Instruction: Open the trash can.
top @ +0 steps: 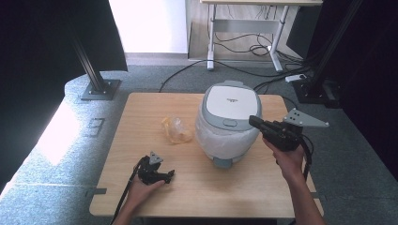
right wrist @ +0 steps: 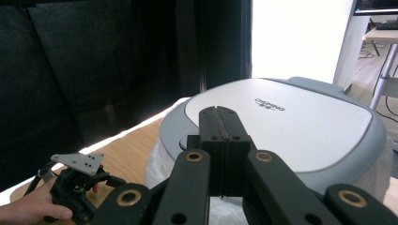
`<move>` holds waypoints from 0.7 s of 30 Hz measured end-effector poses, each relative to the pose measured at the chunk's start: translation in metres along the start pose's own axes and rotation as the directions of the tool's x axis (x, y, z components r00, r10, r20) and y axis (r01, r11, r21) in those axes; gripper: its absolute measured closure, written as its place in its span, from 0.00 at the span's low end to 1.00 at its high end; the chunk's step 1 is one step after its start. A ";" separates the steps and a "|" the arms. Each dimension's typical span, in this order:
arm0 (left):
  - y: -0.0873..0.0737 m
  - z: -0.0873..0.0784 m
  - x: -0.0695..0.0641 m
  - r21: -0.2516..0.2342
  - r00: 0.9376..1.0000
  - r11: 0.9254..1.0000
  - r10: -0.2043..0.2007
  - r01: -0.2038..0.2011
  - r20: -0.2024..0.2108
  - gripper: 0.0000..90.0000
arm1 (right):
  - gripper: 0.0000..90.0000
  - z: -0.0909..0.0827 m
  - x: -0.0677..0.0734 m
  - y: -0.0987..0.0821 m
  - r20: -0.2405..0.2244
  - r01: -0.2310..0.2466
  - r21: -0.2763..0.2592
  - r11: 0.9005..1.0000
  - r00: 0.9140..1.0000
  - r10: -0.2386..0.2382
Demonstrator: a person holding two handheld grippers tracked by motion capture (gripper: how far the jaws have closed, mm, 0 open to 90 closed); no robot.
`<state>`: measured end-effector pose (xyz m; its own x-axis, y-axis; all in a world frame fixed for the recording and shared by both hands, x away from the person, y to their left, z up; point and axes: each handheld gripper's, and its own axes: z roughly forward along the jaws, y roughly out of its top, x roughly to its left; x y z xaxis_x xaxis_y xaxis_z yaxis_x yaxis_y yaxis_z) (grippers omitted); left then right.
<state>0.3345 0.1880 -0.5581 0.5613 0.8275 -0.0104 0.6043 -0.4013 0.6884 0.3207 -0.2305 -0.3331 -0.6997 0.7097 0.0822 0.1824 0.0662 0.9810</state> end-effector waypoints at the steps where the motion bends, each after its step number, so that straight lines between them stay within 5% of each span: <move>1: 0.000 0.000 0.000 0.000 1.000 1.000 0.000 0.000 0.000 0.14 | 0.99 0.002 0.001 0.001 -0.003 0.004 0.001 1.000 1.000 -0.004; 21: 0.000 0.000 0.000 -0.001 1.000 1.000 -0.001 0.001 0.000 0.14 | 1.00 0.032 0.002 0.005 -0.047 -0.003 0.050 0.999 0.999 0.005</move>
<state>0.3341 0.1880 -0.5581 0.5608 0.8279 -0.0114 0.6044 -0.4000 0.6890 0.3420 -0.2061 -0.3335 -0.7304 0.6763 0.0954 0.2187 0.0993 0.9707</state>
